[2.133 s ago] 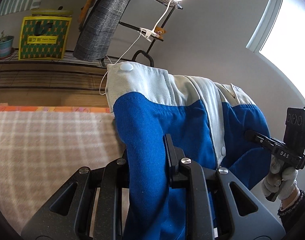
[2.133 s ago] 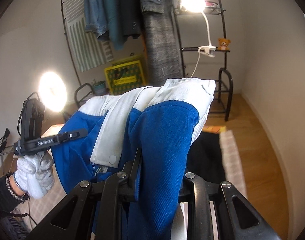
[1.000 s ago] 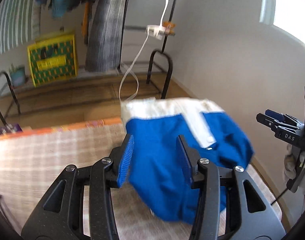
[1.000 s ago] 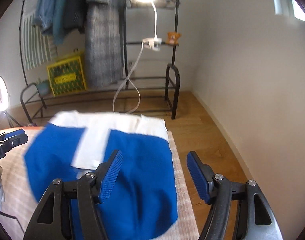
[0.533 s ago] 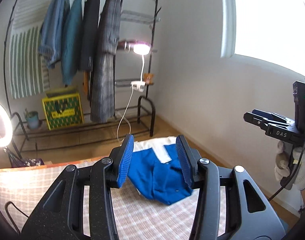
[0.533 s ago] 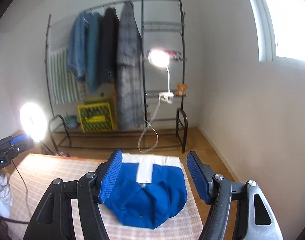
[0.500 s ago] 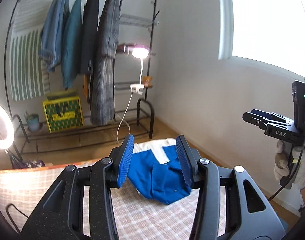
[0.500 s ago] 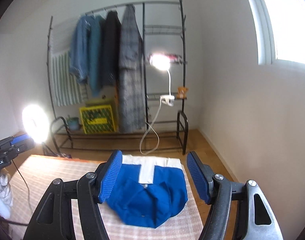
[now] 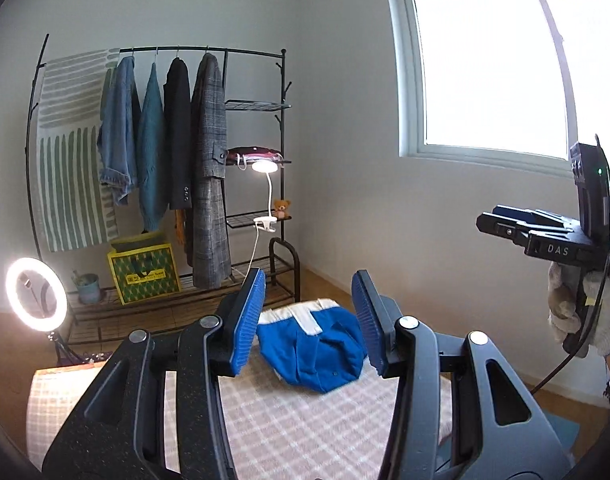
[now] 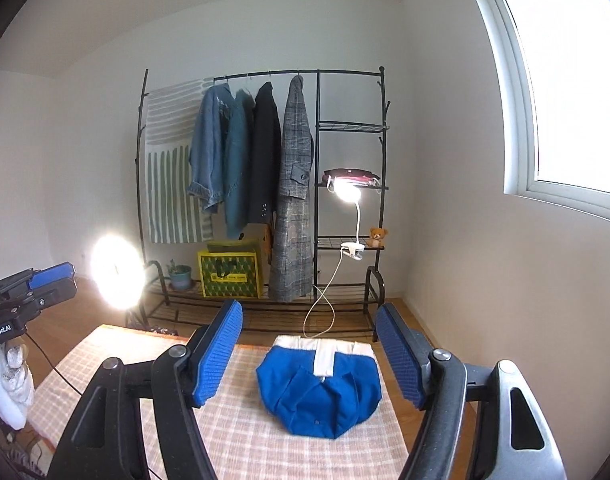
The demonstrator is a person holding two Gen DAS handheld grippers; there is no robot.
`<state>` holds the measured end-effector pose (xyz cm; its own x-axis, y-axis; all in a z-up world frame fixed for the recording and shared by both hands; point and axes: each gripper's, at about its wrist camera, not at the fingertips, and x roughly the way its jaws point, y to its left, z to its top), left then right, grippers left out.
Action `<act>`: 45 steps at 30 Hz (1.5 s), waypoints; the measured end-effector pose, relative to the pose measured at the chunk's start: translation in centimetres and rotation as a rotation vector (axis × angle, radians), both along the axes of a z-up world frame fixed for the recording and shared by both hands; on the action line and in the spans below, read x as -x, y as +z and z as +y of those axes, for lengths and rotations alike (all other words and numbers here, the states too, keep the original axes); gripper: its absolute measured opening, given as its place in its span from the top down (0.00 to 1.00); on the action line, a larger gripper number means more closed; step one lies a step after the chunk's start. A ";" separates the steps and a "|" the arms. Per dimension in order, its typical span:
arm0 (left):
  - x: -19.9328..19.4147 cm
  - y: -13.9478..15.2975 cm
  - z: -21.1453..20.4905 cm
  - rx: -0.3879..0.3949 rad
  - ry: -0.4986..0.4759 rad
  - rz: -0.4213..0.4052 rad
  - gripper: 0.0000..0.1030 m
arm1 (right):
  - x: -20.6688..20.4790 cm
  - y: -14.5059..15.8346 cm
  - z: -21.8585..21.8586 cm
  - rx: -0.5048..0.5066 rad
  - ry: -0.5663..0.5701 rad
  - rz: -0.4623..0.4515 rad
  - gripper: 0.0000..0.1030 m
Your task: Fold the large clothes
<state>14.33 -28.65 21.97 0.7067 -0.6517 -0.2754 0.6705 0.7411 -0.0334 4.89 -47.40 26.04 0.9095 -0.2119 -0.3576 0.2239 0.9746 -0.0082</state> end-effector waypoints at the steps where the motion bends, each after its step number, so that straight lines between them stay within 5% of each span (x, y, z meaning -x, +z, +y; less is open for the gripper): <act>1: 1.0 -0.4 0.4 -0.007 -0.011 0.004 0.54 | 0.7 -0.3 0.7 -0.005 -0.003 0.005 0.29; 18: 8.9 -10.7 4.0 -0.064 -0.021 0.069 0.01 | 7.2 -11.9 6.9 -0.038 -0.190 0.052 0.00; 34: 7.1 -18.0 5.1 -0.098 0.080 0.191 0.00 | 5.8 -20.7 8.9 -0.042 -0.208 0.154 0.00; 45: 6.5 -18.9 4.7 -0.115 0.084 0.198 0.00 | 4.9 -22.6 9.2 -0.034 -0.186 0.193 0.00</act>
<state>7.86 -23.93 3.11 0.6818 -0.5494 -0.4830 0.5952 0.8005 -0.0704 -0.02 -38.17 3.48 0.7706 -0.3537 -0.5301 0.3964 0.9174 -0.0359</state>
